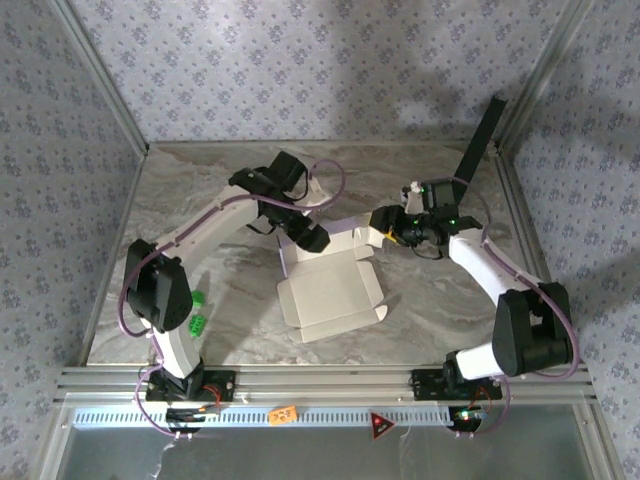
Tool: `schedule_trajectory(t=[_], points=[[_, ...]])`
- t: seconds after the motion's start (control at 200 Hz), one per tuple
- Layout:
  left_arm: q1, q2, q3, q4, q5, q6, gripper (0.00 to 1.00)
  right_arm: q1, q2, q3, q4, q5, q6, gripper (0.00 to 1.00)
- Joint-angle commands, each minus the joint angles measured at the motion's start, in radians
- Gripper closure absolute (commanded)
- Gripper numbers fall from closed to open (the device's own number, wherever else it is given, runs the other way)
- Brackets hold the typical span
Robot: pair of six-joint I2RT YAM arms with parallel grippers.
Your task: Fold the paper box
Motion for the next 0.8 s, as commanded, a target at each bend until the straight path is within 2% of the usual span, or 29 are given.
schedule_trajectory(t=[0.0, 0.395, 0.605, 0.795], points=[[-0.019, 0.048, 0.078, -0.08, 0.019, 0.084, 0.17, -0.016, -0.034, -0.028, -0.031, 0.006, -0.027, 0.45], [-0.029, 0.184, 0.238, -0.167, 0.014, 0.197, 0.18, -0.063, -0.093, -0.073, -0.037, -0.007, -0.028, 0.45], [-0.025, 0.224, 0.256, -0.196, 0.008, 0.205, 0.31, -0.077, -0.134, -0.086, -0.051, 0.004, -0.031, 0.45], [-0.007, 0.186, 0.203, -0.16, 0.007, 0.146, 0.42, -0.079, -0.16, -0.103, -0.06, 0.04, -0.037, 0.46]])
